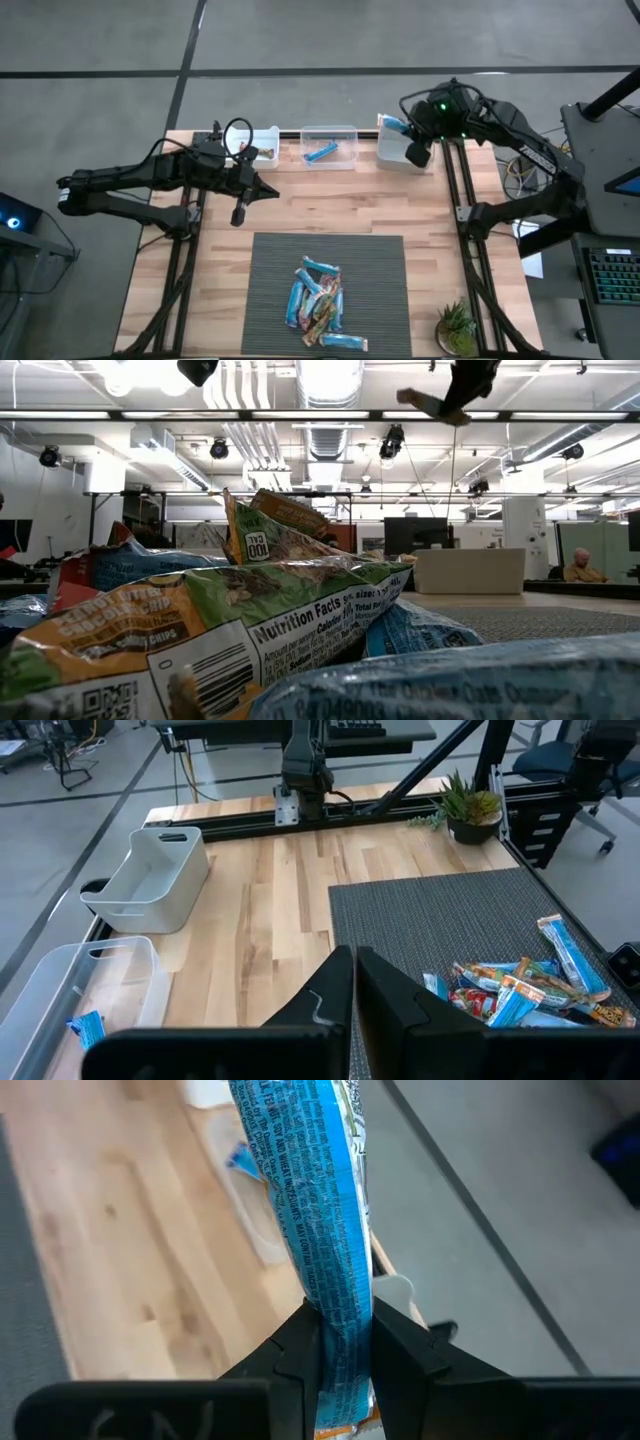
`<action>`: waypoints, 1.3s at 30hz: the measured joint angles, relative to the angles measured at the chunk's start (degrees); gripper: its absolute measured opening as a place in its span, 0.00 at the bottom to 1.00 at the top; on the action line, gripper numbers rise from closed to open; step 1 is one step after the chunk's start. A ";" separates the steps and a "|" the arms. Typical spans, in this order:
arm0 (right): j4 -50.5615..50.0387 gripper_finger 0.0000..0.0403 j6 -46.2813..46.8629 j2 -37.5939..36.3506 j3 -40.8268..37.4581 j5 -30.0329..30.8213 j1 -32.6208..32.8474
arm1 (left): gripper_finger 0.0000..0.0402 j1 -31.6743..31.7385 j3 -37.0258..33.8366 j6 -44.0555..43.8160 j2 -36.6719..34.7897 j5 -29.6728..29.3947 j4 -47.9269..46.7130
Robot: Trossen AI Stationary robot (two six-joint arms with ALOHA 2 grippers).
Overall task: Pick and place Granola Bars by type
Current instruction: Put the yellow granola bar into the gray bin
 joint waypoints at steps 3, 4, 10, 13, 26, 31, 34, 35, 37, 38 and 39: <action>0.00 0.16 -0.02 1.63 -0.04 -0.46 -3.13 | 0.00 -0.02 0.00 0.02 0.00 0.00 0.00; 0.02 0.16 0.11 2.26 -0.06 -0.87 -4.12 | 0.00 0.00 0.00 0.02 0.00 0.00 0.00; -0.05 0.16 -1.72 6.77 -0.11 -5.07 -9.60 | 0.00 0.00 0.00 0.02 0.00 0.00 -0.02; -0.11 0.16 -4.13 9.15 -0.11 -5.09 -11.38 | 0.00 0.00 0.00 0.02 0.00 0.00 -0.02; -0.51 0.16 -8.44 15.57 -5.13 -10.42 -19.35 | 0.00 0.00 0.00 -0.69 0.00 0.00 -0.07; 0.09 0.16 -11.05 15.65 -8.63 -10.40 -21.48 | 0.00 -0.01 0.01 -0.76 0.00 0.00 -0.07; 0.17 0.16 -12.35 15.65 -10.31 -10.38 -22.28 | 0.00 0.00 0.00 -0.87 0.00 0.00 -0.07; 0.35 0.16 -12.76 15.65 -10.86 -10.33 -22.41 | 0.00 -0.02 0.00 -0.90 0.00 0.00 -0.07; 0.93 0.16 -13.13 15.65 -12.22 -9.44 -22.55 | 0.00 0.00 0.00 -1.11 0.00 0.00 -0.07; 1.22 0.16 -13.10 15.65 -12.84 -7.99 -22.55 | 0.00 -0.01 0.00 -1.32 0.00 0.00 -0.07; 1.36 0.16 -13.09 15.67 -13.33 -6.42 -22.55 | 0.00 -0.02 0.00 -1.59 0.00 0.00 -0.07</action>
